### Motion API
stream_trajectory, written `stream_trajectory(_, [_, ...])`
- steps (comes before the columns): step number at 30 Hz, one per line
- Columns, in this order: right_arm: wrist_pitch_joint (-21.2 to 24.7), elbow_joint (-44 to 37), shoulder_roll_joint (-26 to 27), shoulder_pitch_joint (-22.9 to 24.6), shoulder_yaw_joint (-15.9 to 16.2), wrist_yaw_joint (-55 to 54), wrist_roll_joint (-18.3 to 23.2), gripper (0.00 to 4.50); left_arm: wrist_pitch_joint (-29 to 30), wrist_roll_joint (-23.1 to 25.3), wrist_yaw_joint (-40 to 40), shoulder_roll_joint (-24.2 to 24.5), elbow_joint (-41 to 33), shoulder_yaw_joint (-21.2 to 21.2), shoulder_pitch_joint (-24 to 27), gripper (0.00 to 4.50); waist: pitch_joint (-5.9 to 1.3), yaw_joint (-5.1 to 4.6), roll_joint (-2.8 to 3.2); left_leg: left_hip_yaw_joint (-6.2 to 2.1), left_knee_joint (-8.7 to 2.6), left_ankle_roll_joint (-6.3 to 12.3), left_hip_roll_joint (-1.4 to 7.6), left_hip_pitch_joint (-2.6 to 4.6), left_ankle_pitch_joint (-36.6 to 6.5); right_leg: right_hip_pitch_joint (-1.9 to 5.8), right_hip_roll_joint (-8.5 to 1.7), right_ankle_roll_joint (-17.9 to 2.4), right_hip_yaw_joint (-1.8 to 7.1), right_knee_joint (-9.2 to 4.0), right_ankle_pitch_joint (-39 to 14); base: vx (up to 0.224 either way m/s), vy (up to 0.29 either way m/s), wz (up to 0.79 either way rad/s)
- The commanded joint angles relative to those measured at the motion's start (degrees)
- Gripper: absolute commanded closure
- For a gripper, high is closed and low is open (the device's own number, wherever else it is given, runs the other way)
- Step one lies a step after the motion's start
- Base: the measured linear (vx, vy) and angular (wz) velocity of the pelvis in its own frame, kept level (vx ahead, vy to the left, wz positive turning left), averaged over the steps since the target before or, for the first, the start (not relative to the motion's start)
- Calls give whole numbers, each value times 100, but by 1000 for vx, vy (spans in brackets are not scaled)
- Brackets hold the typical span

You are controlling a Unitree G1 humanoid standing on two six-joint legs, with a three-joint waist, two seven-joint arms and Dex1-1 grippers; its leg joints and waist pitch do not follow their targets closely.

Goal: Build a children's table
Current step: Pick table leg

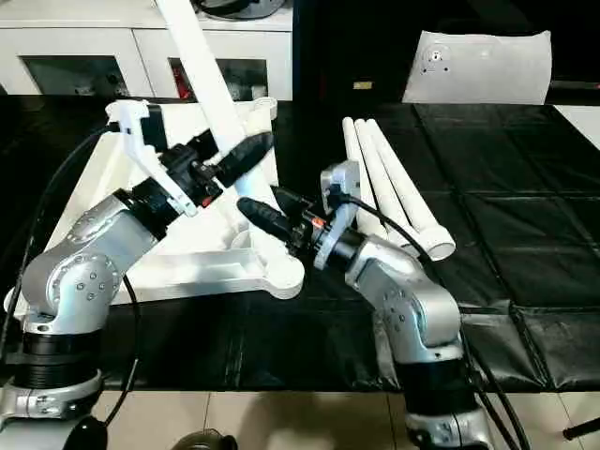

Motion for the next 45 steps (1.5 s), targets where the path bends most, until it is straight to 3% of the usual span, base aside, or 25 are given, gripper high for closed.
stream_trajectory(1, [-121, -3, -15, -88, 44, 38, -53, 257, -58, -73, 1, 14, -67, 94, -56, 35, -389, 13, -49, -128, -347, 52, 309, 90, -464, 239, -541, -982, 290, -464, -92, 0, 0, 0])
stream_trajectory(2, [-145, 17, -1, -81, 73, 42, -63, 257, -131, -24, -64, 56, -68, 76, -53, 35, -391, 11, -17, -135, -345, 56, 311, 89, -464, 233, -536, -977, 288, -462, -54, 0, 0, 0])
stream_trajectory(11, [-211, -43, -39, -37, 211, 105, -161, 257, -295, 504, -197, 340, 11, -317, -85, 35, -390, 0, -22, -137, -355, 39, 322, 105, -534, 232, -537, -948, 289, -456, -60, 0, 0, 0])
stream_trajectory(15, [-263, -15, -31, -57, 243, 79, -204, 257, -438, 707, -148, 420, 92, -362, -100, 81, -393, 4, -32, -138, -352, 64, 319, 91, -470, 241, -544, -950, 289, -449, 21, 0, 0, 0])
stream_trajectory(18, [-264, 12, -28, -83, 261, 88, -227, 257, -440, 668, -153, 396, 90, -322, -81, 108, -392, 3, -22, -136, -350, 54, 314, 95, -485, 234, -542, -972, 288, -448, -7, 0, 0, 0])
stream_trajectory(20, [-271, 32, -38, -98, 282, 104, -245, 257, -471, 739, -149, 412, 91, -341, -68, 126, -395, 3, -85, -130, -352, 75, 317, 95, -465, 243, -540, -980, 290, -448, 19, 0, 0, 0])
stream_trajectory(21, [-289, 52, -49, -107, 300, 116, -264, 257, -475, 776, -142, 414, 78, -347, -53, 126, -392, 13, -50, -132, -349, 79, 321, 94, -454, 233, -552, -992, 290, -446, 10, 0, 0, 0])
stream_trajectory(24, [-319, 106, -60, -140, 314, 136, -271, 258, -447, 751, -127, 380, 60, -312, -49, 157, -394, 16, -70, -128, -346, 93, 323, 94, -426, 232, -556, -1015, 290, -436, 12, 0, 0, 0])
stream_trajectory(25, [-330, 126, -65, -160, 326, 133, -286, 259, -413, 683, -111, 359, 39, -267, -53, 163, -394, 18, -38, -130, -343, 91, 323, 99, -434, 224, -554, -1021, 288, -438, 12, 0, 0, 0])
stream_trajectory(26, [-354, 153, -73, -175, 338, 134, -306, 259, -370, 601, -84, 318, 19, -218, -42, 177, -397, 14, -63, -124, -339, 88, 319, 91, -420, 235, -551, -1040, 289, -433, 68, 0, 0, 0])
stream_trajectory(32, [-389, 201, -53, -191, 340, 129, -341, 259, -247, 580, -121, 371, -22, -259, -2, 208, -403, 16, -60, -131, -335, 130, 319, 88, -357, 238, -547, -1067, 284, -417, 190, 0, 0, 0])
stream_trajectory(33, [-426, 222, -52, -180, 342, 108, -386, 259, -195, 528, 11, 271, 18, -196, -40, 214, -405, 14, -106, -117, -326, 158, 318, 84, -307, 243, -549, -1087, 289, -406, 278, 0, 0, 0])
stream_trajectory(35, [-431, 251, -55, -199, 332, 103, -392, 259, -196, 491, 41, 213, 51, -170, -69, 225, -405, 17, -86, -118, -325, 166, 320, 87, -308, 237, -546, -1094, 283, -409, 253, 0, 0, 0])
stream_trajectory(39, [-473, 296, -75, -241, 355, 81, -473, 259, -127, 447, 187, 173, 42, -111, -54, 244, -399, 9, -114, -112, -322, 164, 320, 88, -338, 240, -551, -1089, 290, -418, 169, 0, 0, 0])
stream_trajectory(45, [-524, 266, -49, -259, 336, -91, -564, 259, -83, 477, 286, 181, 96, -63, -98, 250, -405, -7, -62, -124, -313, 165, 316, 90, -260, 239, -535, -1090, 286, -396, 396, 0, 0, 0])
